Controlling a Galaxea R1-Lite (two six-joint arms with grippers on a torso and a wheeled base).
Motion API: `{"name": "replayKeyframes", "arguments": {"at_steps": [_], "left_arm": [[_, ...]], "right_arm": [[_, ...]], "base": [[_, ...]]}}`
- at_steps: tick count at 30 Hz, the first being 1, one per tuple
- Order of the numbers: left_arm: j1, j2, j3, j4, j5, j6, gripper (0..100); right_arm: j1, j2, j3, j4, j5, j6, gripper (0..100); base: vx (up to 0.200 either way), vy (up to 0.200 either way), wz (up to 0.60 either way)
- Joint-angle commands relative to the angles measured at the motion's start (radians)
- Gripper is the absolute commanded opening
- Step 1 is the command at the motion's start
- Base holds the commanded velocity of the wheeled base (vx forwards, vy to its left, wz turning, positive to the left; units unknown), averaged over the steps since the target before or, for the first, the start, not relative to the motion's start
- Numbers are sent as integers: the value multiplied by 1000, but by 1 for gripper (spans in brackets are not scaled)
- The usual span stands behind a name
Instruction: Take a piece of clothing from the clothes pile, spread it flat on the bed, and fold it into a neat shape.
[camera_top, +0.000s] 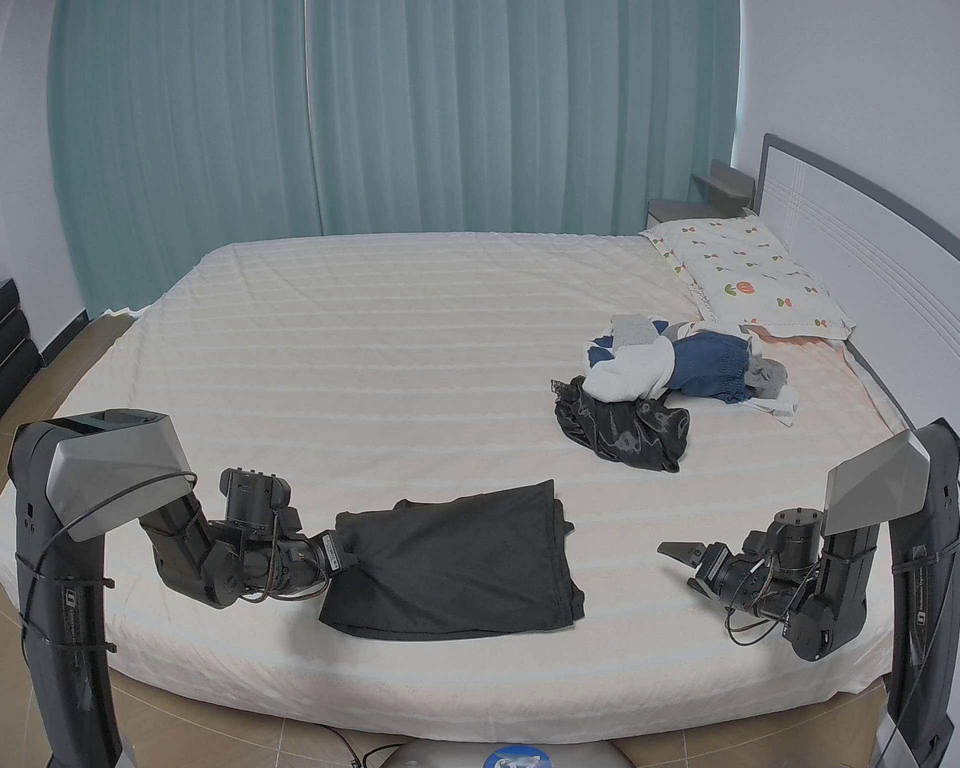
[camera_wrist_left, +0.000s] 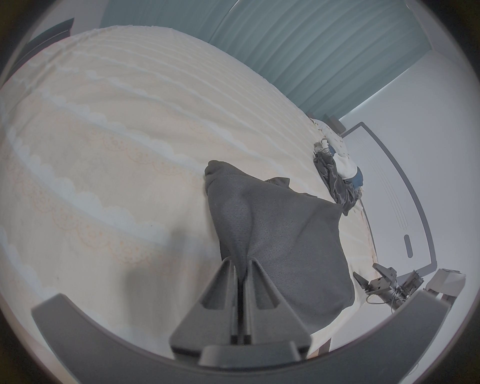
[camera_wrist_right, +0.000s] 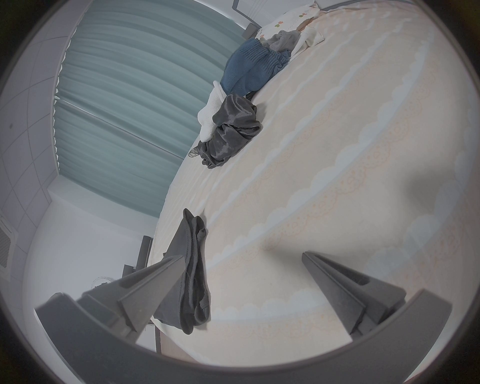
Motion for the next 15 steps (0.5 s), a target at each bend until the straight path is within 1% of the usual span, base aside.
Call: {"name": "replayKeyframes", "arguments": {"at_steps": [1,15], "left_arm": [[0,-12,6,-1,1,-3,0],[7,-35,34,-1,1,-4,0]], "right_arm": [[-1,0,0,-10,0,0,100],[0,0,0,-10,0,0,100]], "base": [[0,0,0],[0,200,0]]}}
